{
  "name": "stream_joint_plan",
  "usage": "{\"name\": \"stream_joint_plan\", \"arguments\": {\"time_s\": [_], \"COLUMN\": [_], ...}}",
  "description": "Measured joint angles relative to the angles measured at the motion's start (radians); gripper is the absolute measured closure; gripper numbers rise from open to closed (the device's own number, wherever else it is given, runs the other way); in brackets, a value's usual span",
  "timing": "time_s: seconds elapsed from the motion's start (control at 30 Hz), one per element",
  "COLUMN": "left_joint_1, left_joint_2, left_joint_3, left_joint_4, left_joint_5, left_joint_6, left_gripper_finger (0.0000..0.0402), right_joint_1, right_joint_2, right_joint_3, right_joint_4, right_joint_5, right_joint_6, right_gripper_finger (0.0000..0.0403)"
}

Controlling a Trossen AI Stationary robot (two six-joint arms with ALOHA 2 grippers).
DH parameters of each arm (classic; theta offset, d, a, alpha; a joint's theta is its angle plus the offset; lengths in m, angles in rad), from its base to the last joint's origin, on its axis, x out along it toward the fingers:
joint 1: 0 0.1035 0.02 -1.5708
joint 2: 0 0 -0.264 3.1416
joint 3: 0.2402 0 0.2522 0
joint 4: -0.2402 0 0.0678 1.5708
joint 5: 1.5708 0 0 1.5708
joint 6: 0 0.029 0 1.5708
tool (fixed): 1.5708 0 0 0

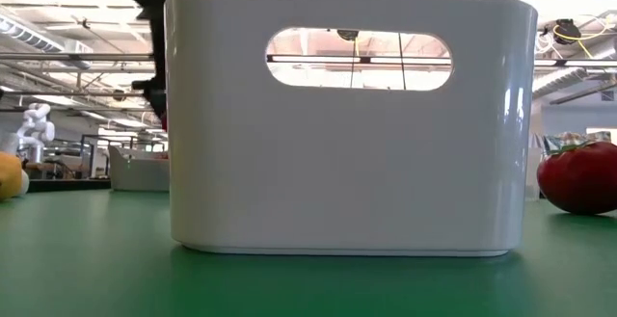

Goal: Sort produce into baskets
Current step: Put the top center tomato into the gray bin

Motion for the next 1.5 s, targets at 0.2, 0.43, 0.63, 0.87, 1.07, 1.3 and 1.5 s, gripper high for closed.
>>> {"name": "stream_joint_plan", "arguments": {"time_s": [0.2,0.43,0.63,0.87,1.07,1.3,1.5], "left_joint_1": [0.067,0.069,0.065,0.065,0.03,-0.02,-0.024], "left_joint_2": [0.001,0.001,0.002,0.002,0.002,0.002,0.002], "left_joint_3": [-0.089,-0.093,-0.093,-0.093,-0.093,-0.093,-0.093], "left_joint_4": [0.093,0.135,0.139,0.129,0.128,0.137,0.168], "left_joint_5": [-0.005,-0.061,-0.058,-0.117,-0.183,-0.196,-0.073], "left_joint_6": [-0.006,0.024,0.03,0.023,0.022,0.022,0.019], "left_gripper_finger": [0.0091,0.0074,0.0065,0.0064,0.0063,0.0063,0.0063], "right_joint_1": [0.0,0.0,0.0,0.0,0.0,0.0,0.0], "right_joint_2": [0.0,0.0,0.0,0.0,0.0,0.0,0.0], "right_joint_3": [0.0,0.0,0.0,0.0,0.0,0.0,0.0], "right_joint_4": [0.03,0.029,0.029,0.029,0.029,0.028,0.027], "right_joint_5": [0.0,-0.001,-0.001,-0.002,-0.002,-0.002,-0.002], "right_joint_6": [0.074,0.111,0.113,0.142,0.141,0.098,0.096], "right_gripper_finger": [0.0403,0.0403,0.0403,0.0403,0.0403,0.0403,0.0403]}}
